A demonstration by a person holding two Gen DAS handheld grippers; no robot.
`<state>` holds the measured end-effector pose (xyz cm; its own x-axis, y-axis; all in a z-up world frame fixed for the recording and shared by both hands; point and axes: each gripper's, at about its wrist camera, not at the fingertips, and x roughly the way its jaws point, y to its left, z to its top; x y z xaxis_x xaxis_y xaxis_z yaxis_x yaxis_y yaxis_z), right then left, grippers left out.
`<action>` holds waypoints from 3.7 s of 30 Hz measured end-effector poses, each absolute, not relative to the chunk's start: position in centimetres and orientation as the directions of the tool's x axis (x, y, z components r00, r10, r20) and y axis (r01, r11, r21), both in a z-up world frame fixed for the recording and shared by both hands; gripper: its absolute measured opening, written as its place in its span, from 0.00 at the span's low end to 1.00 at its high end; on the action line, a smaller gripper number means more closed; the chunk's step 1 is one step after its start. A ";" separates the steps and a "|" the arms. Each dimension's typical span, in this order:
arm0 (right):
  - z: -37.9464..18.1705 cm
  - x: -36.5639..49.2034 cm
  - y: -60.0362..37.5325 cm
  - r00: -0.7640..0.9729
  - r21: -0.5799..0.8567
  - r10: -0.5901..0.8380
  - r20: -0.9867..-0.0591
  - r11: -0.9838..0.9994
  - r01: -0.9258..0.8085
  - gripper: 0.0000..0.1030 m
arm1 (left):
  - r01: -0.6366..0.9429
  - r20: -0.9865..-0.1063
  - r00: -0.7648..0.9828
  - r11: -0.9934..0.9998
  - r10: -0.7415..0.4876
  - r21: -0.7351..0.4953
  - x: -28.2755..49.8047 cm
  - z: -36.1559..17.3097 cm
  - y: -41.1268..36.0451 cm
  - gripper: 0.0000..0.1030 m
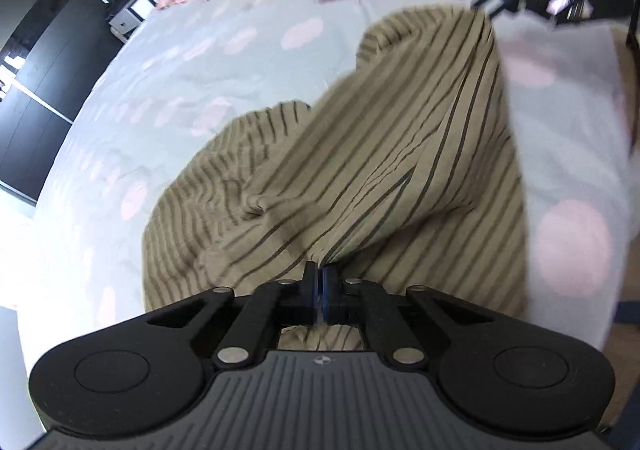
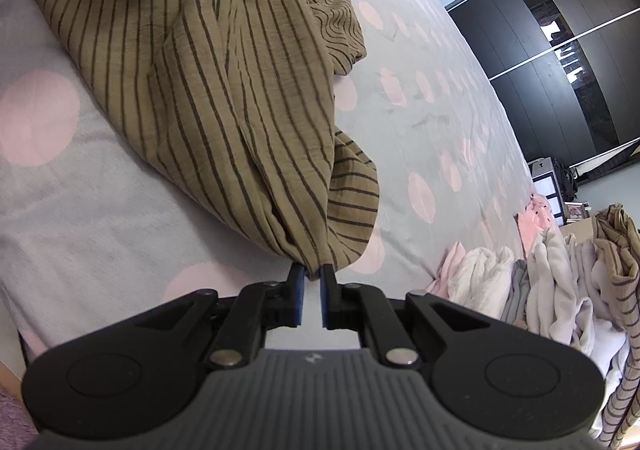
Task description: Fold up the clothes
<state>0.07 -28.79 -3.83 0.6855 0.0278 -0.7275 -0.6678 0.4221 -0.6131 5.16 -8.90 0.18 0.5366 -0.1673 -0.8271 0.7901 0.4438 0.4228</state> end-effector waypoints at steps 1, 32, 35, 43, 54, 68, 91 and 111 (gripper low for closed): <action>-3.6 0.0 -28.8 0.681 -0.599 0.045 -0.731 0.434 -0.673 0.08 | 0.782 -0.818 0.549 0.452 -0.173 0.429 4.5 1.1 -8.2 0.00; -8.0 -2.7 -16.7 0.801 -0.767 0.231 -0.552 0.238 -0.596 0.38 | 0.436 -0.739 0.672 0.780 0.049 0.449 2.5 7.0 8.7 0.00; -9.1 -1.7 -16.1 0.830 -0.800 0.195 -0.523 0.222 -0.557 0.38 | 0.428 -0.743 0.669 0.796 0.040 0.428 2.7 6.5 9.2 0.00; -10.6 0.7 -15.3 0.842 -0.827 0.172 -0.512 0.167 -0.537 0.38 | 0.408 -0.746 0.665 0.824 0.027 0.394 3.3 6.1 10.5 0.00; -4.1 1.0 -17.1 0.873 -0.739 0.159 -0.461 0.475 -0.477 0.11 | 0.347 -0.680 0.732 0.878 -0.035 0.328 2.8 8.5 11.1 0.00; 17.2 -2.5 -26.1 0.993 -0.674 0.110 -0.046 0.730 -0.113 0.09 | 0.322 -0.250 0.930 0.923 -0.268 0.210 -1.2 27.8 8.5 0.00; 27.7 6.7 -25.9 1.000 -0.728 -0.016 -0.026 0.686 -0.007 0.09 | 0.164 -0.121 0.983 0.947 -0.135 0.276 8.8 36.6 3.2 0.00; 27.6 8.6 -26.2 0.944 -0.614 0.246 -0.220 0.717 -0.330 0.10 | 0.148 -0.121 0.987 0.892 -0.106 0.428 1.7 37.0 6.1 0.00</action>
<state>8.56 -26.23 27.59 0.9440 0.2457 -0.2202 -0.3298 0.7173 -0.6137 1.68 6.12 36.98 0.9871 -0.1055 -0.1208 0.1477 0.8919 0.4275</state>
